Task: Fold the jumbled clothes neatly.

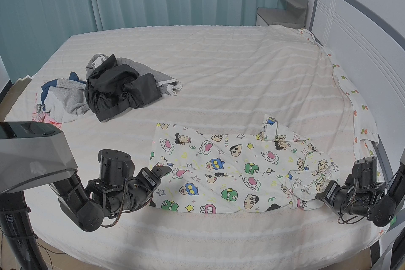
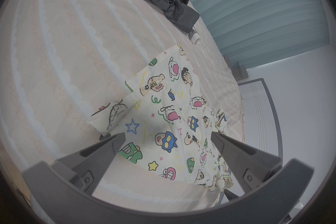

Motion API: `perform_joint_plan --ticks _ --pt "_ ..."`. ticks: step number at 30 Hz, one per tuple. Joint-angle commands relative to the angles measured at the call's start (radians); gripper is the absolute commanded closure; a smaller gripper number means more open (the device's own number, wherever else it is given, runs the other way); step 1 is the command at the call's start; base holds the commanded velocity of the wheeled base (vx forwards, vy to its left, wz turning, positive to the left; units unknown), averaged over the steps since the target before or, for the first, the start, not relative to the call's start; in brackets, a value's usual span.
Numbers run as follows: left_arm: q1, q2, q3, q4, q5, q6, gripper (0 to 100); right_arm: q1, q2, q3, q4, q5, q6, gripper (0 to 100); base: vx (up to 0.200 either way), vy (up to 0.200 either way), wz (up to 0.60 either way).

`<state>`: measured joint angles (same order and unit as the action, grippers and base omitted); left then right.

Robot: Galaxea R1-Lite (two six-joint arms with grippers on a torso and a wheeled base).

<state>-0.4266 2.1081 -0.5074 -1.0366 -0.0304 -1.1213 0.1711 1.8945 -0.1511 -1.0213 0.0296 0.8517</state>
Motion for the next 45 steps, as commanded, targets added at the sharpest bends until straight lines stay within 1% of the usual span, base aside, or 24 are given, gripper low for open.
perform_joint_plan --ticks 1,6,9,10,13,14,19,21,25,28,31,35,41,45 --pt "0.0 0.0 0.0 0.0 0.0 0.0 0 0.004 -0.002 0.007 -0.003 0.0 0.003 100 0.0 0.0 0.0" --pt "0.0 0.001 0.0 0.0 0.0 0.0 0 0.008 -0.005 0.028 -0.003 0.0 0.006 100 0.0 0.0 0.0" --pt "0.0 0.001 0.0 0.0 0.0 0.0 0 0.008 -0.003 0.036 -0.003 0.0 0.035 100 0.0 0.0 0.0" --pt "0.0 0.001 -0.002 0.0 -0.002 0.0 0 0.01 -0.002 0.044 -0.003 0.0 0.041 0 0.0 0.0 0.0" --pt "0.0 0.003 -0.002 0.0 0.0 0.0 0 0.015 -0.005 0.062 -0.01 0.001 0.043 0 0.0 0.0 0.0" --pt "0.0 0.003 -0.002 0.0 0.0 0.0 0 0.024 -0.011 0.077 -0.028 0.0 0.043 0 0.0 0.0 0.0" --pt "0.0 0.003 0.0 0.0 0.0 0.0 0 0.022 -0.078 0.133 -0.117 -0.002 0.038 0 0.0 0.0 0.0" --pt "0.0 0.003 -0.002 0.0 0.0 0.0 0 0.019 -0.104 0.134 -0.131 -0.002 0.035 0 0.0 0.0 0.0" --pt "0.0 0.001 0.0 0.0 0.0 0.0 0 0.021 -0.184 0.091 -0.128 -0.002 0.012 0 0.0 0.0 0.0" --pt "0.0 0.001 0.0 0.0 0.001 0.0 0 0.028 -0.209 0.065 -0.122 0.0 0.007 0 0.0 0.0 0.0" --pt "0.0 0.001 0.0 0.0 0.001 0.0 0 0.048 -0.219 0.01 -0.08 0.0 0.007 0 0.0 0.0 0.0" --pt "0.0 0.003 0.0 0.0 0.003 0.001 0 0.061 -0.192 -0.041 -0.031 0.004 0.009 0 0.0 0.0 0.0" --pt "0.002 0.003 0.0 0.0 0.003 0.001 0 0.053 -0.084 -0.087 -0.034 0.001 0.007 0 0.0 0.0 0.0" --pt "0.0 0.003 0.001 0.0 0.003 0.001 0 0.047 0.025 -0.153 -0.04 0.0 0.009 0 0.0 0.0 0.0"
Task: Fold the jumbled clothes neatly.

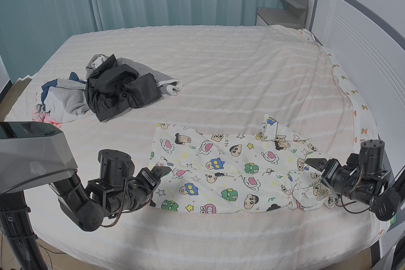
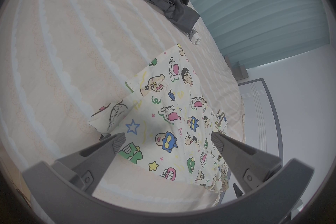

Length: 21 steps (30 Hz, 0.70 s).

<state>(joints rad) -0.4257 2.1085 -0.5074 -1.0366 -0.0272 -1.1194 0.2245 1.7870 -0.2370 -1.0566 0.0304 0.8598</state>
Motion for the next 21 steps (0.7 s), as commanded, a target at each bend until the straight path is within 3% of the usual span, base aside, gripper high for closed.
perform_joint_plan --ticks 1,7,13,21 --pt "-0.001 0.002 0.001 0.0 0.0 0.0 0 -0.013 0.155 -0.081 -0.005 -0.001 -0.001 0 0.0 0.0 0.0" --pt "0.002 0.002 0.007 0.0 0.0 0.0 0 -0.063 0.222 -0.122 0.001 -0.004 -0.022 0 0.0 0.0 0.0" --pt "0.002 0.002 0.007 0.0 -0.002 0.0 0 -0.137 0.258 -0.113 -0.013 -0.066 -0.025 0 0.0 0.0 0.0" --pt "0.001 0.002 0.007 0.0 0.0 0.0 0 -0.165 0.246 0.021 -0.075 -0.069 -0.061 0 0.0 0.0 0.0"
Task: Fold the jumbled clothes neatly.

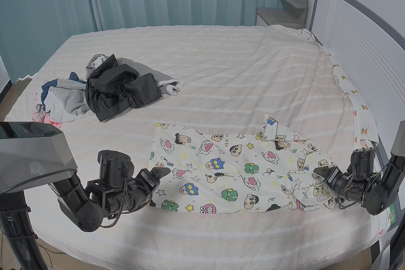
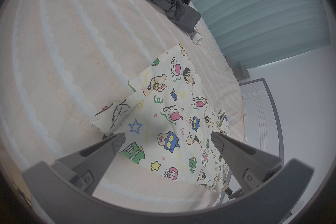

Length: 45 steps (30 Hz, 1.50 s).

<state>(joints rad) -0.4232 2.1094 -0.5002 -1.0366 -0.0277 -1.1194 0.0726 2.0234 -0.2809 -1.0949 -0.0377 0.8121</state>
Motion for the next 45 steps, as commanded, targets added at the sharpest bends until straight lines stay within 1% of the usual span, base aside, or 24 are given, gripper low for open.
perform_joint_plan --ticks 1,6,8,11,14,17,18,19,21,24,28,33,39,45 --pt "-0.002 0.001 0.0 0.0 0.0 0.001 0 -0.014 0.012 0.071 -0.046 -0.001 -0.013 0 0.0 0.0 0.0" --pt "-0.002 0.001 0.0 0.0 0.0 0.0 0 -0.033 0.057 0.111 -0.134 -0.001 -0.014 0 0.0 0.0 0.0" --pt "-0.002 0.001 0.0 0.0 0.0 0.0 0 -0.048 0.035 0.124 -0.232 0.002 -0.021 0 0.0 0.0 0.0" --pt "-0.002 0.001 0.0 0.0 0.0 0.001 0 -0.04 -0.005 0.15 -0.298 0.01 -0.056 0 0.0 0.0 0.0" --pt "-0.002 0.001 0.0 0.0 0.0 0.001 0 0.001 -0.032 0.15 -0.307 0.01 -0.083 0 0.0 0.0 0.0" --pt "-0.002 0.001 0.0 0.0 0.0 0.001 0 0.046 -0.052 0.146 -0.306 0.012 -0.083 0 0.0 0.0 0.0" --pt "-0.002 0.001 0.0 0.0 0.0 0.001 0 0.075 -0.046 0.144 -0.306 0.012 -0.083 0 0.0 0.0 0.0" --pt "-0.002 0.003 0.0 0.0 0.0 0.001 0 0.081 -0.045 0.144 -0.306 0.012 -0.083 0 0.0 0.0 0.0" --pt "-0.002 0.001 0.0 0.0 0.0 0.001 0 0.125 -0.012 0.146 -0.306 0.012 -0.079 0 0.0 0.0 0.0" --pt "-0.002 0.001 0.0 0.0 0.0 0.001 0 0.144 0.058 0.143 -0.309 0.005 -0.076 0 0.0 0.0 0.0" --pt "-0.002 0.001 0.0 0.0 0.0 0.001 0 0.141 0.129 0.144 -0.341 0.002 -0.074 0 0.0 0.0 0.0" --pt "-0.002 0.001 0.0 0.0 0.0 0.001 0 0.093 0.202 0.15 -0.438 -0.004 -0.074 0 0.0 0.0 0.0" --pt "0.0 0.001 0.0 0.0 0.002 0.001 0 0.067 0.222 0.196 -0.438 -0.005 -0.074 0 0.0 0.0 0.0" --pt "-0.002 0.001 0.0 0.0 0.002 0.003 0 0.064 0.227 0.262 -0.438 -0.005 -0.073 0 0.0 0.0 0.0"
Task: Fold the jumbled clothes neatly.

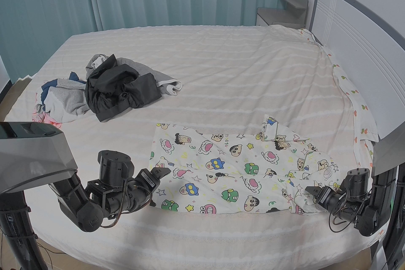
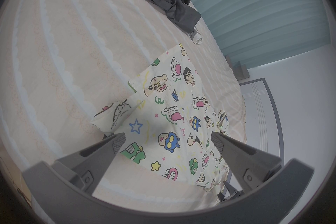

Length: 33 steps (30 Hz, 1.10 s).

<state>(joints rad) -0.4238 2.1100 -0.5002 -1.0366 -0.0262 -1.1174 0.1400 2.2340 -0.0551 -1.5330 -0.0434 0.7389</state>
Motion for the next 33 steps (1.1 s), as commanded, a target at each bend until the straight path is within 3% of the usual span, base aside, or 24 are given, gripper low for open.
perform_joint_plan --ticks 1,10,19,22,25,33 --pt "-0.001 0.001 0.0 0.0 0.0 -0.001 0 -0.005 0.016 0.044 0.001 0.0 0.002 0 0.0 0.0 0.0" --pt "-0.001 0.001 0.0 0.0 0.0 0.001 0 0.001 -0.044 0.055 -0.001 0.002 0.034 0 0.0 0.0 0.0" --pt "-0.001 0.002 0.0 0.0 0.0 0.001 0 0.107 -0.183 0.055 0.001 0.008 0.042 0 0.0 0.0 0.0" --pt "-0.001 0.001 0.0 0.0 0.0 -0.001 0 0.125 -0.175 0.055 0.001 0.008 0.042 0 0.0 0.0 0.0" --pt "-0.003 0.002 0.0 0.0 0.0 0.001 0 0.196 -0.1 0.047 0.001 0.013 0.046 0 0.0 0.0 0.0" --pt "-0.001 0.002 0.0 0.0 0.0 -0.001 0 0.256 -0.019 0.017 0.001 0.008 0.045 0 0.0 0.0 0.0"
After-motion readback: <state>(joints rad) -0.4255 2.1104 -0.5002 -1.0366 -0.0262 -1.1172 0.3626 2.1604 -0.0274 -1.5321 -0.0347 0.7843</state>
